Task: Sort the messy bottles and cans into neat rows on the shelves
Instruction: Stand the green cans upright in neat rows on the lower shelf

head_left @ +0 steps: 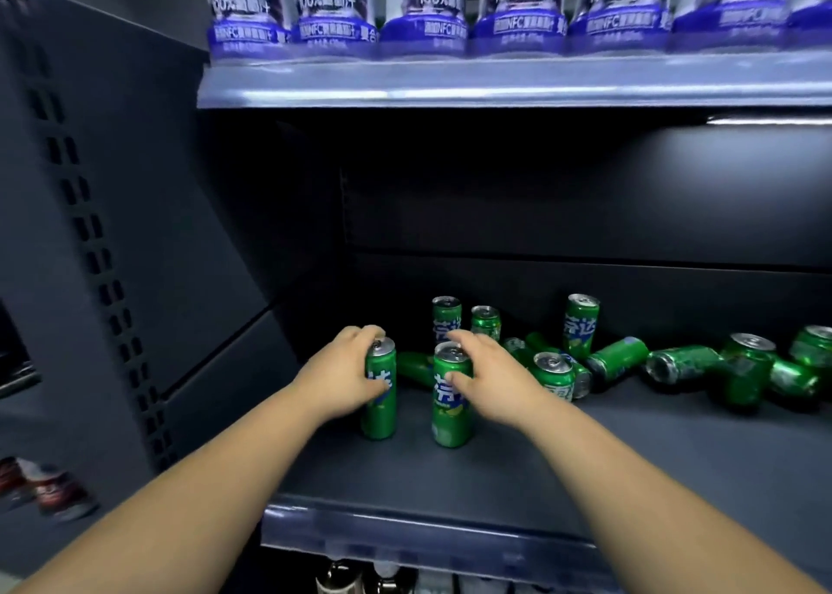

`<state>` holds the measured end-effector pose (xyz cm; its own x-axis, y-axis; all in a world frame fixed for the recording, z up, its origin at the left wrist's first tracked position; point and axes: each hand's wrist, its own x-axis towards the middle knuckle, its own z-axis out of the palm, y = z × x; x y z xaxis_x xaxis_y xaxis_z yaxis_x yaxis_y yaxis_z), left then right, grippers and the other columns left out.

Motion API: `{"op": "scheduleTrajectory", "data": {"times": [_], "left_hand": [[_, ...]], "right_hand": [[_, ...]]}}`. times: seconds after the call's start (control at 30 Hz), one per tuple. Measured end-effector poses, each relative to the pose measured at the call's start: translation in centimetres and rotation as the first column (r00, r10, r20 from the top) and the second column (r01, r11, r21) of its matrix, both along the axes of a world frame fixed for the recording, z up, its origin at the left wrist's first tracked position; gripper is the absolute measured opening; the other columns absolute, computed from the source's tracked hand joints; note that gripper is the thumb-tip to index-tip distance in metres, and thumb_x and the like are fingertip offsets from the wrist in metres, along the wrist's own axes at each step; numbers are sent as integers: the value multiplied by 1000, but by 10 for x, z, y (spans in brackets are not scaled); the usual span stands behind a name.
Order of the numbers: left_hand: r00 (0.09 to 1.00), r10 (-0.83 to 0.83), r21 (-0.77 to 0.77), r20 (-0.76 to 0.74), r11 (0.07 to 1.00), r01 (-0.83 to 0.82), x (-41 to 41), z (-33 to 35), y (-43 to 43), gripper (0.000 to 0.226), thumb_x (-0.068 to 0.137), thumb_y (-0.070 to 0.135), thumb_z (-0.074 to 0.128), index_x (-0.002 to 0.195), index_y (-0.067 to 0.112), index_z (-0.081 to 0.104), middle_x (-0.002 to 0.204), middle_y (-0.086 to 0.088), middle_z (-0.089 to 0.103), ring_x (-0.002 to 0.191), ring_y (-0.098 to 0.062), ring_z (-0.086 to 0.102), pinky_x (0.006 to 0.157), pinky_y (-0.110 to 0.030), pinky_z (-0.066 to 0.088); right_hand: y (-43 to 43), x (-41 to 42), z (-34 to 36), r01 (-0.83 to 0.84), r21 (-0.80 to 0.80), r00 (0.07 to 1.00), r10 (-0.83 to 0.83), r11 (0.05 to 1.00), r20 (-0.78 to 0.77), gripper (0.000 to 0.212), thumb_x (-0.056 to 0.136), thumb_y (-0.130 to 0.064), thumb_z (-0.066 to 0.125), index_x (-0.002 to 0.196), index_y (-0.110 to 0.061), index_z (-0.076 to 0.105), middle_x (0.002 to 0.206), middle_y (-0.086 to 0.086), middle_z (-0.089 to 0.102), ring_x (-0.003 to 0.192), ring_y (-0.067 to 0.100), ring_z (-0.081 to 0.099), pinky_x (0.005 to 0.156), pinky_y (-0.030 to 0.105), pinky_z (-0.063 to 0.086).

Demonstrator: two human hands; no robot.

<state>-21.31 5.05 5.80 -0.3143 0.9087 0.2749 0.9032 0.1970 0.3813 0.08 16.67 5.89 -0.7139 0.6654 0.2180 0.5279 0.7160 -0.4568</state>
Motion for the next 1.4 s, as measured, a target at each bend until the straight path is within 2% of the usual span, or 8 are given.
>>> {"op": "scheduleTrajectory", "data": {"times": [0.17, 0.4, 0.5, 0.63, 0.83, 1.03, 1.2, 1.4], "left_hand": [[996, -6, 32, 84, 999, 3, -9, -1, 9, 74, 73, 27, 80, 139, 28, 45, 129, 1, 54, 117, -19, 56, 98, -31, 47], [991, -79, 34, 109, 997, 76, -13, 3, -6, 78, 62, 34, 86, 130, 37, 47, 120, 7, 58, 108, -13, 59, 97, -37, 50], [977, -154, 56, 151, 988, 147, -6, 1, -19, 77, 59, 39, 88, 126, 40, 50, 113, 12, 60, 100, -7, 61, 93, -33, 52], [952, -243, 71, 184, 970, 234, 7, 2, -36, 73, 62, 36, 90, 123, 40, 51, 110, 15, 61, 86, 0, 59, 84, -25, 51], [909, -332, 106, 251, 943, 315, 20, 0, -50, 69, 59, 40, 89, 116, 46, 50, 111, 16, 62, 98, -2, 62, 83, -29, 54], [900, -366, 133, 236, 930, 343, 30, -2, -56, 64, 61, 35, 90, 109, 48, 51, 109, 18, 64, 95, 2, 65, 83, -24, 54], [879, -385, 152, 281, 923, 355, 25, -8, -48, 51, 63, 40, 84, 106, 39, 57, 108, 14, 66, 97, -7, 67, 83, -40, 57], [897, -396, 150, 196, 916, 372, 22, -10, -43, 57, 64, 38, 83, 114, 41, 54, 112, 18, 57, 104, 2, 58, 92, -29, 51]], "right_hand": [[1, 0, -5, 25, -61, 999, -28, 998, -42, 64, 95, -30, 64, 152, -29, 33, 152, 2, 41, 136, 21, 44, 111, 31, 37], [-9, 11, -7, 4, -150, 981, -33, 989, -191, 69, 80, -24, 81, 139, -32, 45, 126, -6, 55, 100, 7, 55, 88, 23, 41], [-19, 18, -8, -46, -177, 978, 8, 983, -209, 71, 77, -26, 83, 136, -36, 45, 120, -5, 58, 89, 4, 56, 87, 30, 47], [-35, 30, -7, -101, -238, 975, 48, 966, -217, 73, 76, -26, 85, 132, -44, 43, 119, -9, 57, 103, 20, 64, 94, 41, 54], [-48, 44, -2, -152, -267, 970, 91, 952, -227, 75, 74, -21, 87, 133, -42, 46, 118, -5, 58, 106, 10, 61, 96, 43, 53], [-51, 48, -6, -175, -285, 963, 104, 942, -248, 75, 59, -45, 83, 125, -52, 48, 120, -5, 58, 107, 13, 64, 94, 46, 55], [-48, 42, -15, -156, -287, 960, 77, 945, -268, 70, 60, -53, 79, 122, -54, 48, 119, -10, 58, 105, 22, 66, 94, 50, 53], [-48, 43, -15, -188, -267, 960, 120, 945, -251, 66, 74, -40, 78, 132, -42, 47, 131, -16, 58, 120, 3, 57, 102, 42, 50]]}}
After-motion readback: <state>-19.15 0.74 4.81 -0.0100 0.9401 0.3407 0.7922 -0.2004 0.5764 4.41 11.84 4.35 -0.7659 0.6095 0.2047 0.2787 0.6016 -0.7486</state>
